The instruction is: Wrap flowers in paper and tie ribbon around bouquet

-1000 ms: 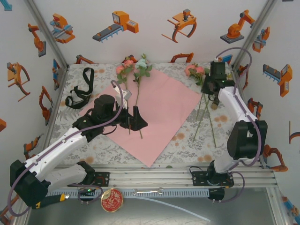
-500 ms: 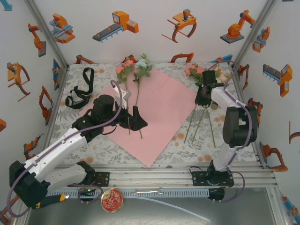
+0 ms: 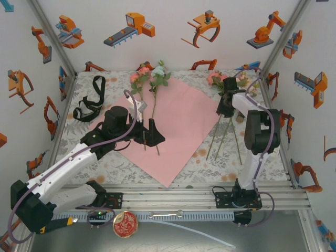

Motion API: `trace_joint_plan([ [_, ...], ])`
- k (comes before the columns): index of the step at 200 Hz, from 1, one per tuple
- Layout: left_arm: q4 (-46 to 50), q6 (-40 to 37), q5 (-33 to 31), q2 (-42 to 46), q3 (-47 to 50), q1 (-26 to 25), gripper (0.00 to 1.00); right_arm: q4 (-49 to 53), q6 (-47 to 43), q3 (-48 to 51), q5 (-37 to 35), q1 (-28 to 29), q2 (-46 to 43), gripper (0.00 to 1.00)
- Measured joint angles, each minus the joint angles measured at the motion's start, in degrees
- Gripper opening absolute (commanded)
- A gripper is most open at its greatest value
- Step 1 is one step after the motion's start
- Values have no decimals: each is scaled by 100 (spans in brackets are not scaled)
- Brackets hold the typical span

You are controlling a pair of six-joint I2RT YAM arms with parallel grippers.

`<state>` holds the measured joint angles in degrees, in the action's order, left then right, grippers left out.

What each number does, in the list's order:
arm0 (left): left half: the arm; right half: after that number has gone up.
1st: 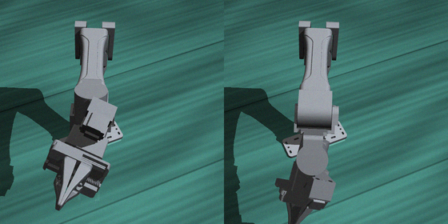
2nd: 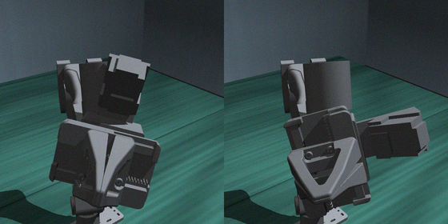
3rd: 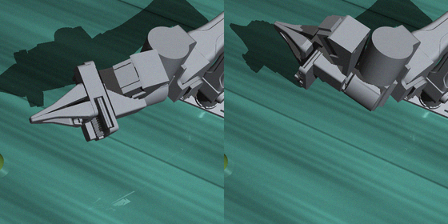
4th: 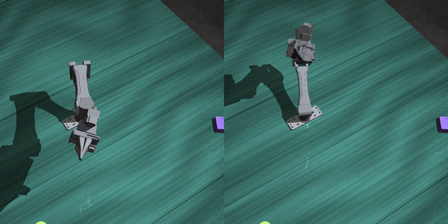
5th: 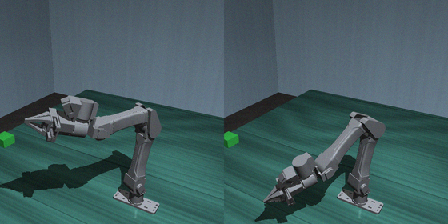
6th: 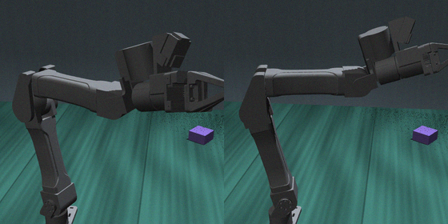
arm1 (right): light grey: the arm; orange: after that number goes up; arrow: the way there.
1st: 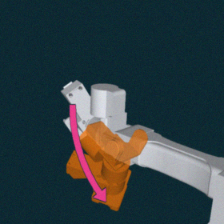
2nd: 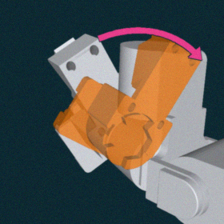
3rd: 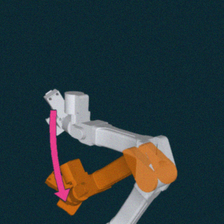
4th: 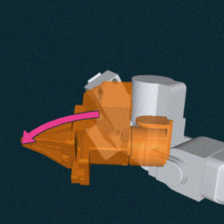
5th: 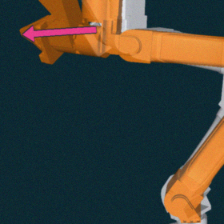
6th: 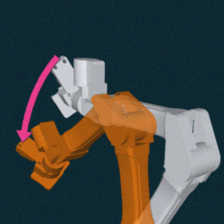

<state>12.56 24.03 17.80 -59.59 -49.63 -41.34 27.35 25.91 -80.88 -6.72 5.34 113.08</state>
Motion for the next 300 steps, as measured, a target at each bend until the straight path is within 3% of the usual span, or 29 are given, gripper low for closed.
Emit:
trace_joint_plan([
  [24,48,-24,-26,0,0,0,97,-2,90,-129,-11,-11,271,0],
  [59,118,-39,-144,59,2,0,97,-20,61,59,-345,-26,-162,0],
  [101,184,-39,-654,278,2,2,97,-317,-44,745,-800,0,-2190,0],
  [136,245,-37,-1207,535,52,11,97,-645,118,546,-354,326,-2850,0],
  [160,323,-31,-1641,890,146,13,97,-721,494,-157,319,997,-2127,0],
  [196,612,57,-2210,1482,269,57,97,-664,927,-1790,1145,2063,-181,0],
  [250,938,170,-2468,1897,428,142,97,-348,1360,-3591,1517,2583,1958,0],
  [266,938,208,-2468,1888,435,168,97,-162,1451,-4052,1604,2636,2446,5],
  [300,940,225,-2433,1753,435,201,97,358,1443,-4927,1738,2758,3250,26],
])
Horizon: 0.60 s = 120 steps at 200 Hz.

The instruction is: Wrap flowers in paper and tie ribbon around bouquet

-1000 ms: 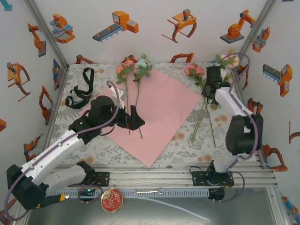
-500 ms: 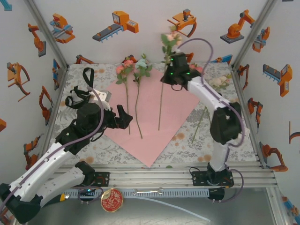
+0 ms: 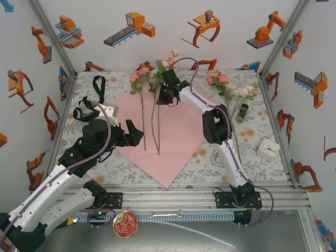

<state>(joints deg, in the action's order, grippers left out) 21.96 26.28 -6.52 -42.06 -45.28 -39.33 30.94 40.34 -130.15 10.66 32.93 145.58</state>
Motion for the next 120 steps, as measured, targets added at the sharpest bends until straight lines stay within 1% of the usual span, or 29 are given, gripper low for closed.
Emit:
trace_joint_plan([
  [13,-2,4,33,-55,0,0,97,240,-52,-9,-4,37,7,35],
  [25,-7,11,101,-83,0,4,97,334,-164,94,-81,50,-122,41],
  [48,-173,11,476,-111,28,7,97,490,-422,623,-236,-11,-780,46],
  [71,-527,-4,1036,-208,96,4,97,533,-706,1453,-531,-236,-1965,48],
  [95,-979,-2,1707,-439,114,-2,97,330,-1032,2555,-933,-732,-3484,49],
  [103,-1147,-2,1930,-553,114,-22,97,240,-1132,2959,-1121,-1012,-4013,49],
  [120,-1425,0,2315,-809,114,-120,97,-2,-1314,3683,-1449,-1696,-4765,49],
])
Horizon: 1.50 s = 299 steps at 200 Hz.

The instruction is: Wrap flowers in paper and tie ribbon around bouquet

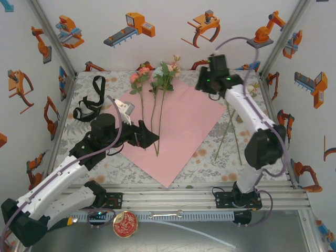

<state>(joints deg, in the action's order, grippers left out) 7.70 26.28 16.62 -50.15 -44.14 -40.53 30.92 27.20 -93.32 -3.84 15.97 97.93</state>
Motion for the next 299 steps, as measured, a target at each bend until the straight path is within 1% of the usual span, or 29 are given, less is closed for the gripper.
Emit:
trace_joint_plan([
  [15,-166,0,267,-245,-4,-116,97,-122,-127,487,-256,-629,-264,49],
  [33,-256,-2,442,-485,-11,-258,97,-184,-295,896,-444,-1300,-83,47],
  [44,-269,-2,492,-575,-11,-323,97,-166,-446,1032,-463,-1550,181,46],
  [56,-271,-2,518,-629,-15,-372,97,-144,-678,1060,-457,-1681,525,42],
  [78,-260,-9,507,-680,-79,-380,97,-37,-1231,901,-240,-1670,1147,39],
  [99,-249,-31,428,-678,-164,-380,97,118,-1672,328,-68,-1620,1851,40],
  [127,-203,-61,308,-660,-210,-380,97,339,-1985,-442,-66,-1593,2559,39],
  [147,-122,-74,210,-638,-210,-400,97,492,-2092,-763,-48,-1596,2833,36],
  [215,74,-177,-26,-577,-212,-407,97,1032,-2144,-992,59,-1596,3080,21],
  [223,90,-181,-42,-566,-212,-407,97,1075,-2153,-1040,48,-1593,3101,18],
  [237,96,-184,-59,-544,-214,-407,97,1106,-2170,-1069,37,-1593,3119,7],
  [250,103,-190,-76,-520,-214,-407,97,1132,-2223,-1069,11,-1587,3119,1],
  [279,162,-203,-136,-413,-214,-407,97,1132,-2236,-1058,15,-1589,3073,0],
  [299,260,-216,-306,-289,-214,-407,97,997,-2131,-765,118,-1589,2658,0],
])
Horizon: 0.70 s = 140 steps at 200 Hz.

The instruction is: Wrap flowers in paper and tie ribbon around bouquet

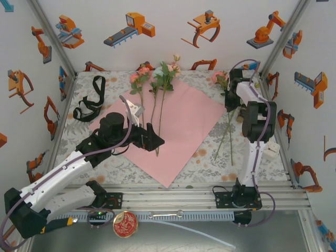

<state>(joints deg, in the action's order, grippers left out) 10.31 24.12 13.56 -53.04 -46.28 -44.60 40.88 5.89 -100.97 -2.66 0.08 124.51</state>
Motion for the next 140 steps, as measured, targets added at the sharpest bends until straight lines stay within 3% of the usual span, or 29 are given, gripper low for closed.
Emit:
trace_joint_plan([
  [41,442,37,-1108,372,-13,0,97,-901,1217,1128,610,55,-2039,0],
  [69,922,212,-2149,699,-22,52,97,-1766,2347,1480,820,660,-2837,0],
  [88,1204,354,-2573,946,-22,186,97,-2280,2927,1364,949,1388,-2527,0],
  [102,1379,463,-2736,1130,-20,302,97,-2367,3213,920,1099,1858,-1825,0],
  [140,1716,704,-2811,1423,-4,487,97,-2243,3515,-538,1425,2437,256,0],
])
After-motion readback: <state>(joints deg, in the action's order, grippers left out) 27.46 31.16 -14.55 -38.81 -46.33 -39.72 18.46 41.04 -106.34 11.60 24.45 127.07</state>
